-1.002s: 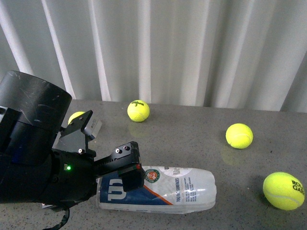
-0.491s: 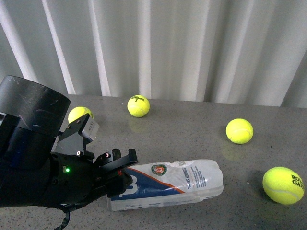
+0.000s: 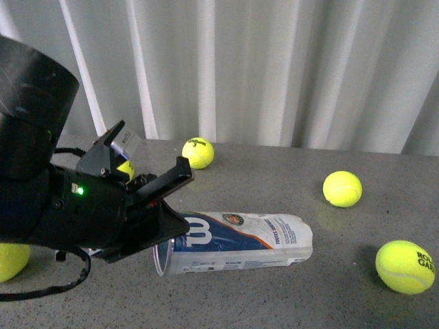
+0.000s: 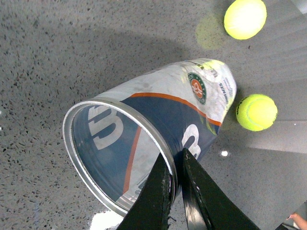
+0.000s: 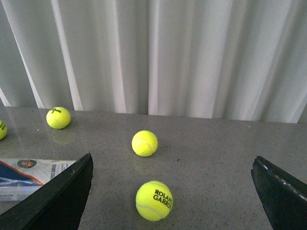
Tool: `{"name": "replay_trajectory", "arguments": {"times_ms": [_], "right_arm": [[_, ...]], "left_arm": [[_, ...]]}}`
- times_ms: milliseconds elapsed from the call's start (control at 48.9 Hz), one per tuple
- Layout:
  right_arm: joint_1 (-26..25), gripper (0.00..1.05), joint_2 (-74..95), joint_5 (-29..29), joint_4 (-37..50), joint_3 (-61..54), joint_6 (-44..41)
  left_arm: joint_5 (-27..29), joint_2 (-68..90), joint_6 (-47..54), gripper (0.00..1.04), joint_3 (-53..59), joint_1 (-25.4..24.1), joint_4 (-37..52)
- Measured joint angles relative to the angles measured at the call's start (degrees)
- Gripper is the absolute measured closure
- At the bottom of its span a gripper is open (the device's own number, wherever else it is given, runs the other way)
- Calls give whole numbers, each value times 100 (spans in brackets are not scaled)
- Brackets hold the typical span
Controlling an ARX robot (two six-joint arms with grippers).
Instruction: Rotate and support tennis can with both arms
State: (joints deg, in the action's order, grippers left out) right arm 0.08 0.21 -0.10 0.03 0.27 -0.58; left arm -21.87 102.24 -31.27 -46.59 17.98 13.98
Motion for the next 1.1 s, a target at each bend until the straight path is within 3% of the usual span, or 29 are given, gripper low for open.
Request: {"name": "replay_trajectory", "arguments": {"times_ms": [123,307,450,634,736,798,900,1104], "right_arm": [[0,7,0,0,0,0,0],[0,7,0,2,0,0,0],[0,7,0,0,0,0,0],[0,7,0,0,0,0,0],[0,7,0,0,0,0,0],[0,7,0,0,0,0,0],[0,7,0,0,0,0,0],[0,7,0,0,0,0,-2]], "left_arm": [[-184,-520,675,101,-778,-61,-1388],[2,-782,1891,101,-2111,-4,-3209],[605,-734,3442,101,-3375,260,-4935],[1388,-527,5217,101,-4190,533,-6262],[1576,-345,6116,101,-4478,669,-6784],[2153,-245,6784,101,-4494,809,-6822],[2470,-103,7324,101,-4498,962,-6859],[2428,269,7659,101,-4603,1370,-6881]]}}
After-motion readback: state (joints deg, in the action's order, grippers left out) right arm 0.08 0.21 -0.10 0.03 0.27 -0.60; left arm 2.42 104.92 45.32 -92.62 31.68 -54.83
